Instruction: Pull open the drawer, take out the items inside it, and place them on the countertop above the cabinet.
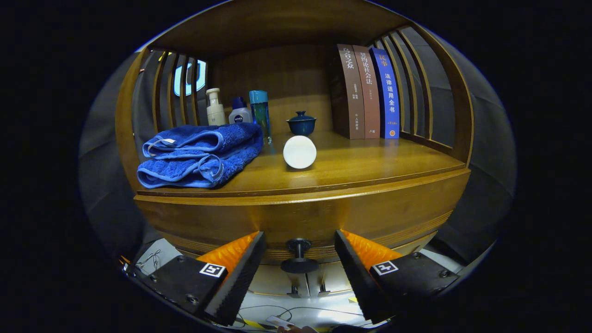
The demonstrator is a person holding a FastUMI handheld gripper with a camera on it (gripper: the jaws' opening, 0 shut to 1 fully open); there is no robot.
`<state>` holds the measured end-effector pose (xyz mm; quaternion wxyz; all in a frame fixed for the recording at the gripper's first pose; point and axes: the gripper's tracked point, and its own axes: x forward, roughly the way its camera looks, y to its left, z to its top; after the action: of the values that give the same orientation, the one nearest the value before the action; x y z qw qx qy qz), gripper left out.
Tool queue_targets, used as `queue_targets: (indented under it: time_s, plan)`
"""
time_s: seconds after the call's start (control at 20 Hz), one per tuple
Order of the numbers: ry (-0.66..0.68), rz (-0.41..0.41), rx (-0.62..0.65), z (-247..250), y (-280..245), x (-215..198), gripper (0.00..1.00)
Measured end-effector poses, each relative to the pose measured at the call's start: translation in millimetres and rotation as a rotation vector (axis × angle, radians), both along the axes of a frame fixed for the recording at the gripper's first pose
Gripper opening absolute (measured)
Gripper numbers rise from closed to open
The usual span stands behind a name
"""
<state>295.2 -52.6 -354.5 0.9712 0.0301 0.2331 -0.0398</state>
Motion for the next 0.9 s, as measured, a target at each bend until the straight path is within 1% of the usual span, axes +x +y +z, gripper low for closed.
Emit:
queue_targets:
  time_s: [0.2, 0.4, 0.55, 0.65, 0.8, 0.9]
  plan:
    - [-0.017, 0.022, -0.033, 14.7, 1.6, -13.6, 1.00]
    - [-0.058, 0.016, -0.016, 48.9, 2.1, -37.6, 1.00]
    - [-0.129, 0.020, -0.002, 93.6, 5.8, -61.9, 1.00]
    - [-0.184, 0.039, -0.010, 127.8, 10.8, -80.7, 1.00]
    - [-0.286, 0.064, -0.054, 180.6, 15.7, -116.3, 0.99]
    - [-0.343, 0.075, -0.085, 206.3, 20.4, -139.4, 0.99]
